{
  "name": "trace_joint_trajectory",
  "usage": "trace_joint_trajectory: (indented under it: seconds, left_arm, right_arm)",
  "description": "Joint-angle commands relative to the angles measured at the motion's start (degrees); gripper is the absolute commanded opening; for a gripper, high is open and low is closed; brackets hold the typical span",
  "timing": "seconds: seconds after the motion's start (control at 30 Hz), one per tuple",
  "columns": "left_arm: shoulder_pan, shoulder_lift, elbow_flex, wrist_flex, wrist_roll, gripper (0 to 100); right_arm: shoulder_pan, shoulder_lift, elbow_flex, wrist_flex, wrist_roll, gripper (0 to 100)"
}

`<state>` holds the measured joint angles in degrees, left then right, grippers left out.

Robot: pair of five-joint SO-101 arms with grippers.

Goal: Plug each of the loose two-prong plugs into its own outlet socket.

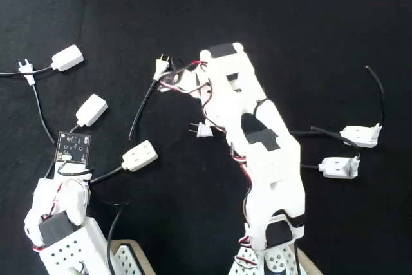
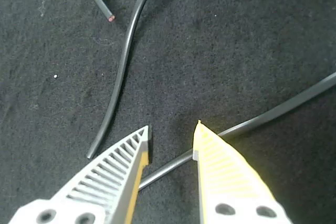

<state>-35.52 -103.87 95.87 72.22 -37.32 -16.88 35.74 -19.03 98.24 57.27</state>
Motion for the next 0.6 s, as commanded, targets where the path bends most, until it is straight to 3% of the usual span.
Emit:
trace_joint_trajectory:
  seconds: [0.0, 0.13, 0.33, 0.57]
  left_arm:
    - [0.40, -0.53, 0.31, 0.44, -0.62, 14]
    - [0.40, -0.53, 0.31, 0.44, -0.62, 14]
    - [0.40, -0.53, 0.31, 0.44, -0.62, 14]
    - [0.40, -0.53, 0.31, 0.44, -0.62, 14]
  right_arm:
    - [1.67, -8.22, -1.19, 1.58, -3.96, 25.0]
    - [-0.62, -13.58, 10.15, -3.78, -4.04, 24.3]
    - [-5.98, -21.93, 34.33, -29.63, -7.65, 24.4]
    - [-9.49, -22.99, 43.21, -44.40, -11.25, 24.3]
